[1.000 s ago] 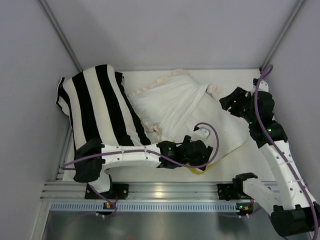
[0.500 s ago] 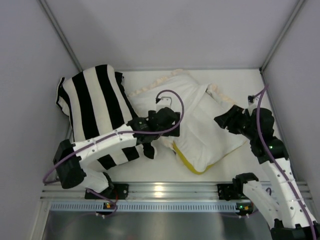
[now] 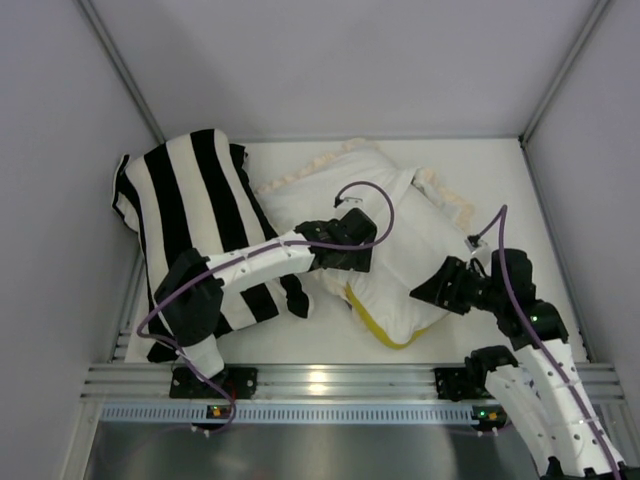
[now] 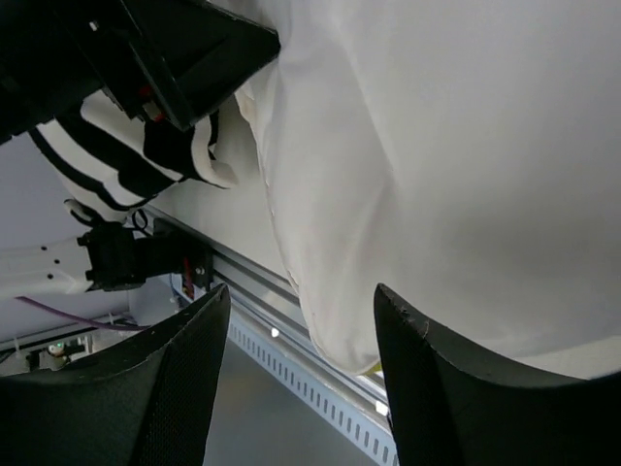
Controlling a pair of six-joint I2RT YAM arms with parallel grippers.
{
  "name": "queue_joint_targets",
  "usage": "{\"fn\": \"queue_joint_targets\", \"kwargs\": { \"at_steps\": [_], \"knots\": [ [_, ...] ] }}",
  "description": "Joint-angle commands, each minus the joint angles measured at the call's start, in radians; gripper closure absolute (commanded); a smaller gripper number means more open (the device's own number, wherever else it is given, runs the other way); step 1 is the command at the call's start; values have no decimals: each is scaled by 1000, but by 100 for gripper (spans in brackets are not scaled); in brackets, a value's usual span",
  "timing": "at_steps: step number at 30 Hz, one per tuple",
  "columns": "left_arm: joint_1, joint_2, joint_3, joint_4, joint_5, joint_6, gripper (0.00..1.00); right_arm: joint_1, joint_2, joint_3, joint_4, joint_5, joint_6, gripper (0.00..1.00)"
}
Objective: Remove the pillowcase from the pillow
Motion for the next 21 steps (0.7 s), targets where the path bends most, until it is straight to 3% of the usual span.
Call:
{"fn": "queue_joint_targets", "kwargs": {
  "at_steps": [1, 5, 9, 10, 12, 13, 16, 17, 21],
  "knots": [
    [3, 25, 59, 3, 8, 3, 11, 10, -57, 12, -135, 58, -57, 42],
    [3, 58, 65, 26, 28, 4, 12, 13, -80, -2, -182, 96, -74, 43],
    [5, 78, 56, 47, 45, 7, 21, 13, -70, -18, -195, 159, -92, 43],
    [5, 83, 53, 58, 51, 9, 34, 13, -62, -32, -166, 165, -89, 43],
    [5, 89, 40, 64, 65, 6, 47, 13, -22, -92, -109, 136, -80, 43],
    [5, 88, 32, 73, 71, 6, 63, 13, -4, -110, -75, 114, -75, 43],
    [5, 74, -20, 92, 99, -8, 95, 13, 125, -169, 66, 18, -40, 43],
    [3, 68, -37, 104, 106, -12, 100, 13, 148, -187, 147, -2, -30, 43],
    [-6, 13, -131, 151, 142, -54, 100, 15, 290, -170, 291, 79, -9, 43]
  ]
}}
